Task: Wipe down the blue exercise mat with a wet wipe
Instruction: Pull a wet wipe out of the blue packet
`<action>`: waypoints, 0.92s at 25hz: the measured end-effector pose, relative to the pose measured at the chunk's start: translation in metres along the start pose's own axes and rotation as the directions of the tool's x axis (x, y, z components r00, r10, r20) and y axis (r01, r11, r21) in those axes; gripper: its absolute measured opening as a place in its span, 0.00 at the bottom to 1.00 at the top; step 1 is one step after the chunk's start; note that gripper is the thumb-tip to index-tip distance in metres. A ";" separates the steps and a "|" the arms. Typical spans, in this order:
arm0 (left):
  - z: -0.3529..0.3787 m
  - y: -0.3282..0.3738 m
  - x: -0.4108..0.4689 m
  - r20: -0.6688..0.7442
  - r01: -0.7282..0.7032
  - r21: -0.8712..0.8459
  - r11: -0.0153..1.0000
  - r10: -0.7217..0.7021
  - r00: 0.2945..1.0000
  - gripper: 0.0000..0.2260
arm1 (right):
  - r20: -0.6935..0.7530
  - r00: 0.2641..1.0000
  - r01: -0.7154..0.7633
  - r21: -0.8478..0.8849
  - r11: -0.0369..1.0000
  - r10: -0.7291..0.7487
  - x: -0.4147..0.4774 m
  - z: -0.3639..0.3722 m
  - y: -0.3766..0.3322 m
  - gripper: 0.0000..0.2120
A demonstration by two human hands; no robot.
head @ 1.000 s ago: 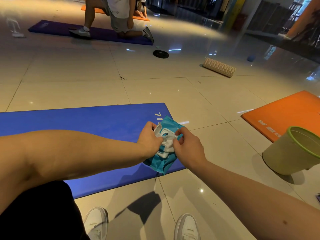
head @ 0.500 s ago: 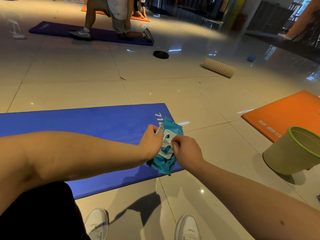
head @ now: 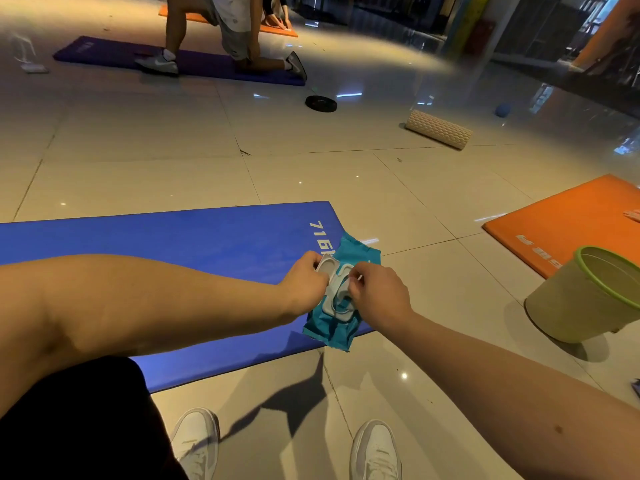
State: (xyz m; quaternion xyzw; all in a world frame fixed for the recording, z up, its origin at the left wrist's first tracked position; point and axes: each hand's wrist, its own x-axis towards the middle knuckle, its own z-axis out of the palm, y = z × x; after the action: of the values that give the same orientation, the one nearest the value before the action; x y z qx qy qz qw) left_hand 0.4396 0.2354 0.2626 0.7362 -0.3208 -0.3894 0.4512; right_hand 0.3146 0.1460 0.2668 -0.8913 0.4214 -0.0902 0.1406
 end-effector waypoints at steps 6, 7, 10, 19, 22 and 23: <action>-0.004 -0.006 0.009 -0.040 0.160 -0.079 0.984 -0.164 0.986 0.14 | 0.059 0.992 0.099 0.214 0.972 -0.114 -0.004 0.005 0.010 0.05; -0.004 -0.006 0.010 -0.040 0.186 -0.118 0.976 -0.191 0.981 0.18 | 0.060 0.989 0.121 0.219 0.968 -0.137 -0.005 0.006 0.010 0.05; -0.002 -0.008 0.013 -0.013 0.189 -0.166 0.968 -0.194 0.981 0.19 | 0.069 0.981 0.155 0.270 0.950 -0.179 -0.008 0.006 0.006 0.06; -0.005 -0.015 0.015 -0.106 0.093 -0.040 0.995 -0.096 0.990 0.09 | 0.060 0.984 0.133 0.372 0.919 -0.167 -0.009 0.003 0.001 0.05; -0.007 -0.017 0.019 -0.136 0.076 0.045 0.996 -0.070 0.988 0.09 | 0.057 0.994 0.061 0.463 0.884 -0.098 -0.008 0.002 0.003 0.04; -0.009 -0.018 0.021 -0.151 0.083 0.070 0.994 -0.072 0.986 0.09 | 0.054 0.996 0.037 0.499 0.866 -0.074 -0.007 0.001 0.005 0.04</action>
State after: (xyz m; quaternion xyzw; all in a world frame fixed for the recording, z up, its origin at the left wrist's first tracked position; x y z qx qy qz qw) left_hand 0.4603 0.2287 0.2428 0.7916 -0.2719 -0.3383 0.4301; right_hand 0.3069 0.1490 0.2634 -0.8394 0.3531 -0.1676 0.3776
